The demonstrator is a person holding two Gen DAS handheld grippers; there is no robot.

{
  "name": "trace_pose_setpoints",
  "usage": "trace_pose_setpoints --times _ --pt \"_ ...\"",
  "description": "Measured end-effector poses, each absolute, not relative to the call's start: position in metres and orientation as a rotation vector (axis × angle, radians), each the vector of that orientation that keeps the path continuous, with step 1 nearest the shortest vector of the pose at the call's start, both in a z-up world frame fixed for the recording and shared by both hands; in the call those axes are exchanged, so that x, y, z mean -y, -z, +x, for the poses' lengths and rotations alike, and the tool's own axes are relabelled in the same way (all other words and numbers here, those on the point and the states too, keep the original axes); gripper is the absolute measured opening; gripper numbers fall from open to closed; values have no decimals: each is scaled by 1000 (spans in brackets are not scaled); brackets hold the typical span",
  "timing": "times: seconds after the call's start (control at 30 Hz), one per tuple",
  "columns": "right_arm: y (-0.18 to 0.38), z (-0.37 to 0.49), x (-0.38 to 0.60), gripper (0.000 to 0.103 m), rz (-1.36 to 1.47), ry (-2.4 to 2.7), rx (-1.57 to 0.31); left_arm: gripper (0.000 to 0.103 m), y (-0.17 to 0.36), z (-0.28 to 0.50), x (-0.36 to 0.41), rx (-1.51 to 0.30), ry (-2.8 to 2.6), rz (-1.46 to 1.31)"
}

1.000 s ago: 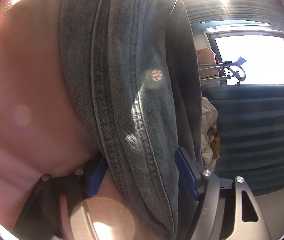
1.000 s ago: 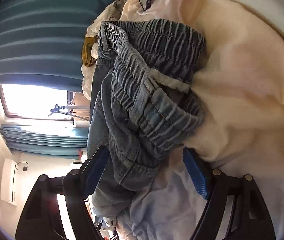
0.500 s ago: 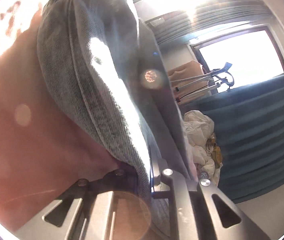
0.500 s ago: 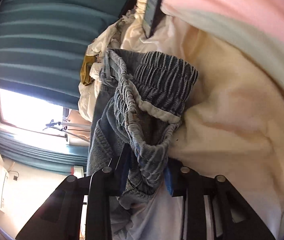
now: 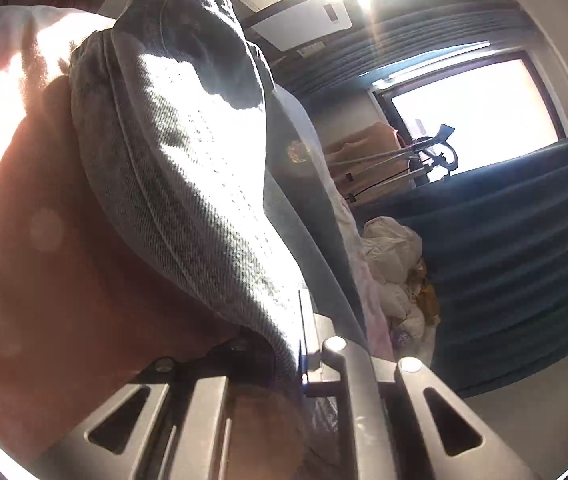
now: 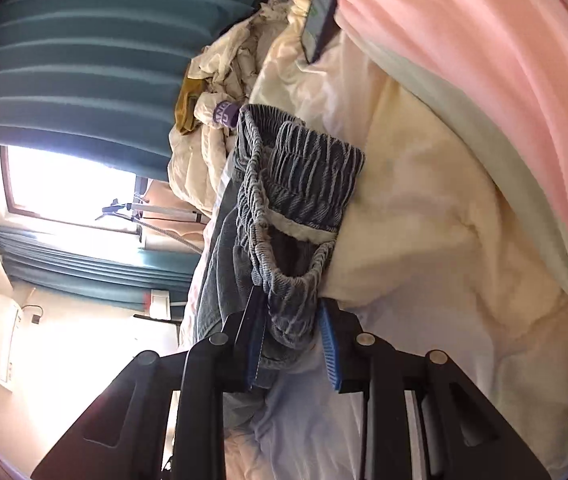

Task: Fold clothes

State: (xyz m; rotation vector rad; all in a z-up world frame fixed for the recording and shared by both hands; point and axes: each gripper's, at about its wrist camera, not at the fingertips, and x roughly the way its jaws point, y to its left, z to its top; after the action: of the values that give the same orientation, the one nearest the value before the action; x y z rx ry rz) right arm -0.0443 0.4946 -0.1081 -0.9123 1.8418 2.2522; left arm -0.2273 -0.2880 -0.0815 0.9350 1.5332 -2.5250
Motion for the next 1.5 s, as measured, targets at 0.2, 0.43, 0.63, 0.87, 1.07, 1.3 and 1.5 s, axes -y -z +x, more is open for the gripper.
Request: trace_pose_setpoints --times 0.2,0.43,0.63,0.87,1.07,1.3,1.5 --pt "128 -38 -501 28 -906 -2145 -1963 13 79 -223 286 -1517 2471 1010" --pt "126 -37 -504 34 -896 -2141 -1971 41 42 -183 265 -1201 2561 1018" --pt "119 -46 -504 41 -911 -2204 -1886 55 -2 -157 224 -1046 2749 955" --pt "100 -62 -497 41 -950 -2293 -1691 56 -3 -161 145 -870 2956 1116" --pt "65 -53 -481 41 -994 -2411 -1533 56 26 -178 71 -644 3087 1290" --pt "82 -63 -487 41 -1051 -2338 -1606 56 52 -194 47 -547 3082 1431" --pt "107 -61 -481 41 -1144 -2228 -1900 56 49 -190 45 -630 3115 1421"
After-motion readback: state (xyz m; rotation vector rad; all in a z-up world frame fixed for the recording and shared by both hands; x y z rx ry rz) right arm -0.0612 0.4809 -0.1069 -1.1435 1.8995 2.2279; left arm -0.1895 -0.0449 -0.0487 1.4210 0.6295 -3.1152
